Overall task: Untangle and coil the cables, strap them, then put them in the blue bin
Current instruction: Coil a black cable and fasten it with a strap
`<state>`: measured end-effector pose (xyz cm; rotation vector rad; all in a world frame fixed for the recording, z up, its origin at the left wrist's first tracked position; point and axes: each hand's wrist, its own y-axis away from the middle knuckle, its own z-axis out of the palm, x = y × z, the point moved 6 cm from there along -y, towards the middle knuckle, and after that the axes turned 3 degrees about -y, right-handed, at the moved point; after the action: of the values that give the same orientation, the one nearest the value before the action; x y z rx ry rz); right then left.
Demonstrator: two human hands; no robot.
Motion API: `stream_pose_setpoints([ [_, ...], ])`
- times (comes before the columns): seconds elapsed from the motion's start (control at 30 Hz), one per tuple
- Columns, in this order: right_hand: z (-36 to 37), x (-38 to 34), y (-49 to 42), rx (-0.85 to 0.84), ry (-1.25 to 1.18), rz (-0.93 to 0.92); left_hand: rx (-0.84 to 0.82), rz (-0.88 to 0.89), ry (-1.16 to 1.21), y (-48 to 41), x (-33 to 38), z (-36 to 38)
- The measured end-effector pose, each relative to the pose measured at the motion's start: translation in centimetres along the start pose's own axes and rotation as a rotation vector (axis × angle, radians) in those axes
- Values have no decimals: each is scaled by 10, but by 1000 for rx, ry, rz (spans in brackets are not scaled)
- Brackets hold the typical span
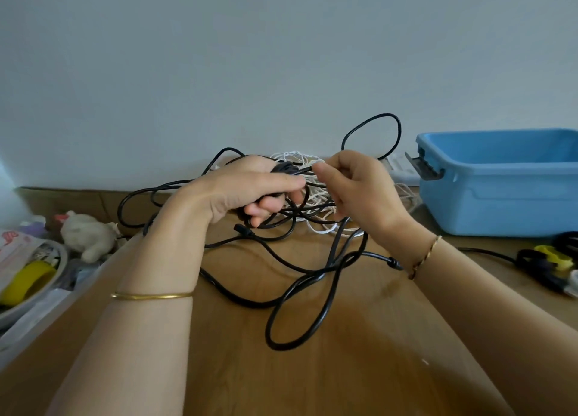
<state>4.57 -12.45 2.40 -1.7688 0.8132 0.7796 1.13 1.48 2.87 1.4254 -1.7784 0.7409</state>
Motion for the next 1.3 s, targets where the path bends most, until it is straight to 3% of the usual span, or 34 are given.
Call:
stream_pose_setpoints([
  [0.13, 6, 17, 2, -24, 42, 42, 141, -71, 235, -1, -7, -15],
  [0.33, 23, 49, 12, -58, 222, 78, 220, -109, 925, 4, -21, -36],
  [0.5, 48, 32, 2, -89, 384, 75, 395, -72, 1388, 6, -34, -47],
  [0.8, 121, 18, -23, -444, 125, 341, 505, -9, 1395, 17, -34, -66],
  [0.9, 129, 21, -9, -564, 197, 324, 487, 38, 1452, 16, -32, -66],
  [1.0, 124, 19, -1, -542, 99, 318, 554, 64, 1410, 14, -33, -67],
  [1.13, 110, 9, 9, -525, 128, 177, 615, 126, 1376, 10, -36, -72],
  [1.3, 96, -1, 19, -599, 106, 128, 818, 150, 1288, 8, -46, -75],
])
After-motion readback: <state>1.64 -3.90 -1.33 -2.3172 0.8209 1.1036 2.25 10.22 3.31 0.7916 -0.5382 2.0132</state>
